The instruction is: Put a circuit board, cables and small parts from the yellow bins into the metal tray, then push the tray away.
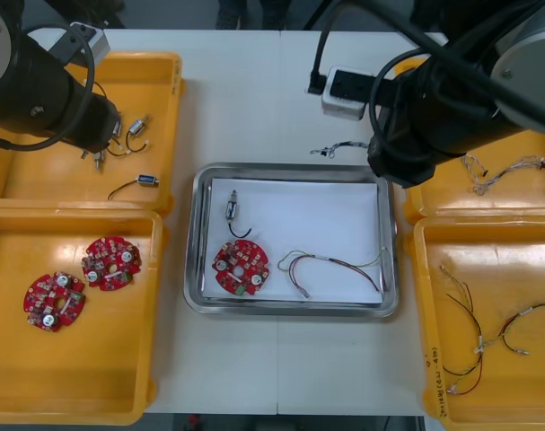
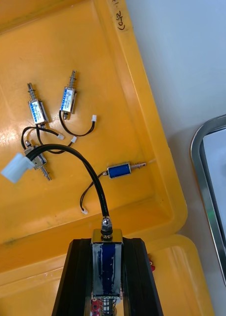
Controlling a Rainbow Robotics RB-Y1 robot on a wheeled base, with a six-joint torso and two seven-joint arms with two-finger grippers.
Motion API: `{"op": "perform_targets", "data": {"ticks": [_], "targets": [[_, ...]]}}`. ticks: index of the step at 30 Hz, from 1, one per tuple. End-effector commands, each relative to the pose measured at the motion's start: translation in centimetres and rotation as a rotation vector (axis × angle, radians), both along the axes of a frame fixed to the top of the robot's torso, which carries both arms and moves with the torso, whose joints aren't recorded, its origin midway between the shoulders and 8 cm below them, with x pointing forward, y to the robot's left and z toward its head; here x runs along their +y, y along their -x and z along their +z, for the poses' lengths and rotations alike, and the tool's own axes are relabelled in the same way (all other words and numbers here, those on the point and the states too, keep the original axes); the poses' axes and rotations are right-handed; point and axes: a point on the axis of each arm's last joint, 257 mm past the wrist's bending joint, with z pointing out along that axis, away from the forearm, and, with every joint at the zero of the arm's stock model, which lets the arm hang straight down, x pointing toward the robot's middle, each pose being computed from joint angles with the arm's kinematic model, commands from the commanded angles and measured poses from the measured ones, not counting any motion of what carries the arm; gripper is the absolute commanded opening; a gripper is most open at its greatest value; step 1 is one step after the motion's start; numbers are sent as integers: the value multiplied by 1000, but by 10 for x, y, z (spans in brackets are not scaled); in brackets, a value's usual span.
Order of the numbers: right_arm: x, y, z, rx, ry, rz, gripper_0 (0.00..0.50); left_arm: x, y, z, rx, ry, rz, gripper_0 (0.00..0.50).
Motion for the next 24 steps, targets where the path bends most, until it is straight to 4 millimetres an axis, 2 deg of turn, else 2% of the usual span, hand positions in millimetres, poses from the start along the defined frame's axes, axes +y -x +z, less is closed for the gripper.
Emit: {"op": "perform_targets", "data": {"ticks": [1, 11, 24], "targets": [[17, 10, -26, 40, 69, 70, 0, -13, 6, 0, -5, 24, -7, 0], [2, 9, -85, 141, 228, 58, 0, -15, 6, 0, -4, 30, -8, 2], [16, -9, -120, 120, 216, 51, 0, -15, 7, 0, -3, 31, -10, 2]]}}
